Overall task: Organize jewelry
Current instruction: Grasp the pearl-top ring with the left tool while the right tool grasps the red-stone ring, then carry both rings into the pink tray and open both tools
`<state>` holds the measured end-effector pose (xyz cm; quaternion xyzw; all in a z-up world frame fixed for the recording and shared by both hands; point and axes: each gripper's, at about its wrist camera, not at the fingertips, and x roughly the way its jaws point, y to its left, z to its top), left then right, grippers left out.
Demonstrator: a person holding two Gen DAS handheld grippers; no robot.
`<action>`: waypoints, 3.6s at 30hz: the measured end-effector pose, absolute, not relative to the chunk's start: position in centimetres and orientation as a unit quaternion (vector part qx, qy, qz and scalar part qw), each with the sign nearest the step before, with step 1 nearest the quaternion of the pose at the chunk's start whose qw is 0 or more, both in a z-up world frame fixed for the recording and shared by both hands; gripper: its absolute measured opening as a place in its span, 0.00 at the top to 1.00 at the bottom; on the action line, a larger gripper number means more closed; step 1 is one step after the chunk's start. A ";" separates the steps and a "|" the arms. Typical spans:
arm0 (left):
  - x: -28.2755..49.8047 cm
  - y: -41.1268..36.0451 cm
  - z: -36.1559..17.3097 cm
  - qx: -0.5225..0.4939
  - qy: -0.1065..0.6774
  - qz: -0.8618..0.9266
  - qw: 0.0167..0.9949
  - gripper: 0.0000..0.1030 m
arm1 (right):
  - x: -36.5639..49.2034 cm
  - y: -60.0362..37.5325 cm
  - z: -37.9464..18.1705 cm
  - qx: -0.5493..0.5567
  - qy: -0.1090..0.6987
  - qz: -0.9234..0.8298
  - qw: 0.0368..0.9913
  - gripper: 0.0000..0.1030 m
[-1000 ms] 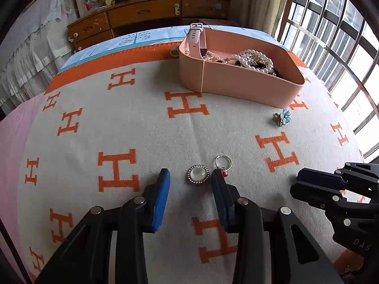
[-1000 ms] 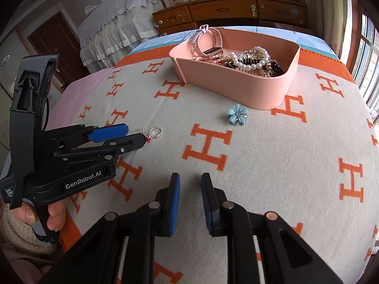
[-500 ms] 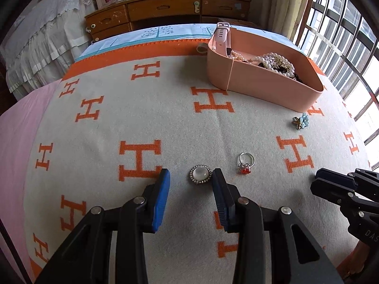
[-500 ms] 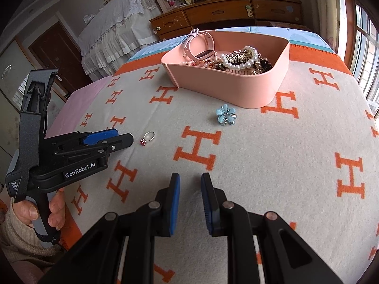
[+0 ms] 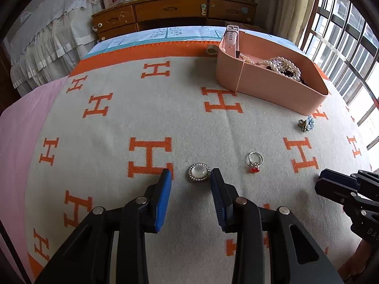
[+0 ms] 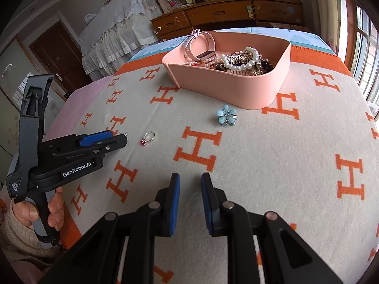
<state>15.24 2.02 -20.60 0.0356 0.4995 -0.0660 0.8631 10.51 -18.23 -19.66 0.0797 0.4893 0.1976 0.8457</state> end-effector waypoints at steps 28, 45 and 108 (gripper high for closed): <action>12.5 5.8 -19.1 -0.019 0.457 -0.092 0.885 0.85 | 14.7 -8.1 -19.5 -0.037 0.503 0.204 0.839 0.82; 11.7 6.2 -18.2 -0.034 0.443 -0.100 0.890 0.85 | 13.8 -5.8 -19.7 -0.117 0.475 0.172 0.855 0.93; 25.0 -8.4 -9.4 0.024 0.369 -0.149 0.917 0.21 | 22.2 -22.3 -11.2 0.042 0.442 0.061 0.894 0.92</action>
